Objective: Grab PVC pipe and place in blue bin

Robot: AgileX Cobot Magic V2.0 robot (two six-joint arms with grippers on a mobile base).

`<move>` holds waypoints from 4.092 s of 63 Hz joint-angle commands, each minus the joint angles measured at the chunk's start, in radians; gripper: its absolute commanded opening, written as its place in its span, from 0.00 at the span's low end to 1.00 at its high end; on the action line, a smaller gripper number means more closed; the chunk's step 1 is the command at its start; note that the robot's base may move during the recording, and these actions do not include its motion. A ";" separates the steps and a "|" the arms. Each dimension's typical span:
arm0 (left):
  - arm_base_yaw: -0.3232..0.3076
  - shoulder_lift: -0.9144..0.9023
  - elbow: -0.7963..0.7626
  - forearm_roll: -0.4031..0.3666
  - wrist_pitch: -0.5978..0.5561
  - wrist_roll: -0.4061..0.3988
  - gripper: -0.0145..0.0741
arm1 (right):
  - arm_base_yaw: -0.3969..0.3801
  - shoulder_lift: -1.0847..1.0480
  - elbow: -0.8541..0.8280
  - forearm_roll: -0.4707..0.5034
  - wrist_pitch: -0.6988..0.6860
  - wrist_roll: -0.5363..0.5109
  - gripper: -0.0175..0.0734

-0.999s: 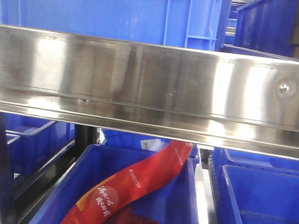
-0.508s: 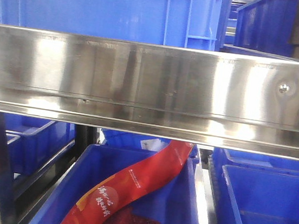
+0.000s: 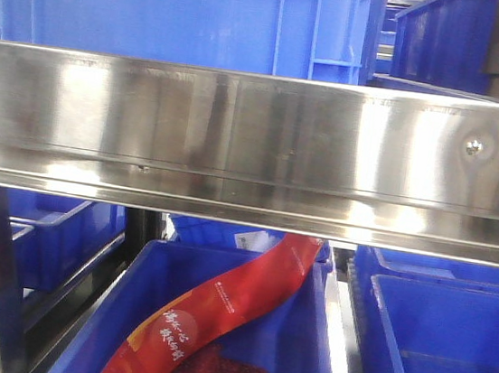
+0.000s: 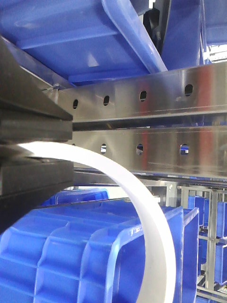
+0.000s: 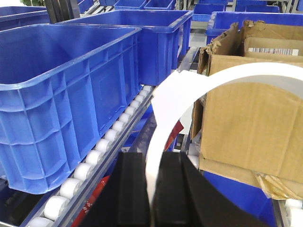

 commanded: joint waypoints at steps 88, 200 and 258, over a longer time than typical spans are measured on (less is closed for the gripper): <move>-0.148 0.060 -0.196 -0.031 -0.113 0.000 0.04 | 0.269 0.133 -0.121 0.136 -0.168 -0.011 0.01; -0.219 0.287 -0.318 0.063 -0.223 0.000 0.04 | 0.400 0.960 -0.678 0.111 -0.339 -0.107 0.43; -0.219 0.508 -0.489 0.065 -0.275 0.000 0.34 | 0.398 0.751 -0.678 0.014 -0.165 -0.107 0.01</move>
